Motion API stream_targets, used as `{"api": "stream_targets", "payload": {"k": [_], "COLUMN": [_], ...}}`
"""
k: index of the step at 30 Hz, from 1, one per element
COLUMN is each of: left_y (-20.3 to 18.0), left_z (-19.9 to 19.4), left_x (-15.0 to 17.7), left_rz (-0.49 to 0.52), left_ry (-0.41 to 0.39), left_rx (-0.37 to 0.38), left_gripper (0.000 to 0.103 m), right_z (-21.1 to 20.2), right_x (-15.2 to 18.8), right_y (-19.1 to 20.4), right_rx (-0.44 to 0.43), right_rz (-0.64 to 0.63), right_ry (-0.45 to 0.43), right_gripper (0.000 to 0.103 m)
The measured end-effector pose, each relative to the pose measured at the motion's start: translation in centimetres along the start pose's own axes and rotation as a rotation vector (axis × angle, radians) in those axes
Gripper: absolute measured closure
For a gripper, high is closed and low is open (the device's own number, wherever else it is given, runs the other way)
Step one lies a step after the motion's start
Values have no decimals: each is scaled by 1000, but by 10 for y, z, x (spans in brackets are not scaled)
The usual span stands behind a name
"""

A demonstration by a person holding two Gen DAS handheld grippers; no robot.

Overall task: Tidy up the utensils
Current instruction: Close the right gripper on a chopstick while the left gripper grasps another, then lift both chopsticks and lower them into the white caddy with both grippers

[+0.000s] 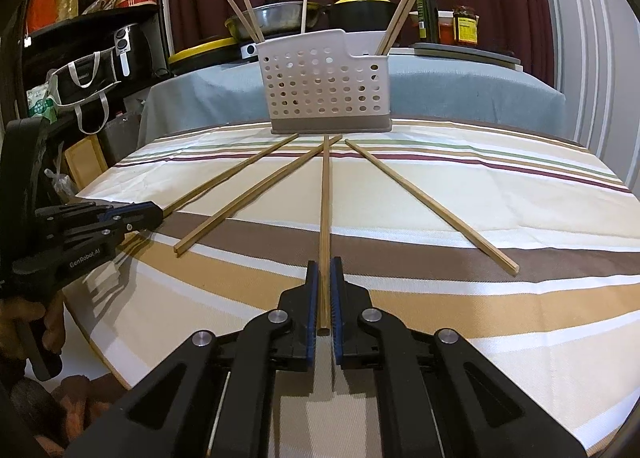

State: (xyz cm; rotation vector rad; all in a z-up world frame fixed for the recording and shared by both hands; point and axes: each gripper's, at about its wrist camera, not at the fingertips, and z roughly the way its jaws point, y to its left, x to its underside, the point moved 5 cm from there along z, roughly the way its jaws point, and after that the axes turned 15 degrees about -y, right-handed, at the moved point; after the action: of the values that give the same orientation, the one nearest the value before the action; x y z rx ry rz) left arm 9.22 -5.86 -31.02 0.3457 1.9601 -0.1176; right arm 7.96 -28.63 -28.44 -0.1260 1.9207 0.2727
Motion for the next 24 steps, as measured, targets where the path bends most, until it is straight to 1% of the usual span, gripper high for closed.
{"api": "stream_targets", "payload": {"k": [4, 9, 15, 24], "left_y": [1, 4, 13, 26], "left_z": [-6, -20, -42, -73], "left_x": [-5, -19, -42, -81], "left_rz": [6, 7, -1, -18], "left_ry": [-26, -77, -154, -267], "left_rx": [-7, -20, -48, -79], "left_gripper": [96, 97, 97, 97], "right_z": [-4, -17, -33, -49], "right_x": [-4, -24, -52, -84], "right_y": [0, -1, -1, 0], "right_rx": [9, 26, 34, 37], "right_rz": [-7, -23, -26, -30], "right_ry": [-12, -67, -138, -207], "right_gripper": [96, 96, 96, 96]}}
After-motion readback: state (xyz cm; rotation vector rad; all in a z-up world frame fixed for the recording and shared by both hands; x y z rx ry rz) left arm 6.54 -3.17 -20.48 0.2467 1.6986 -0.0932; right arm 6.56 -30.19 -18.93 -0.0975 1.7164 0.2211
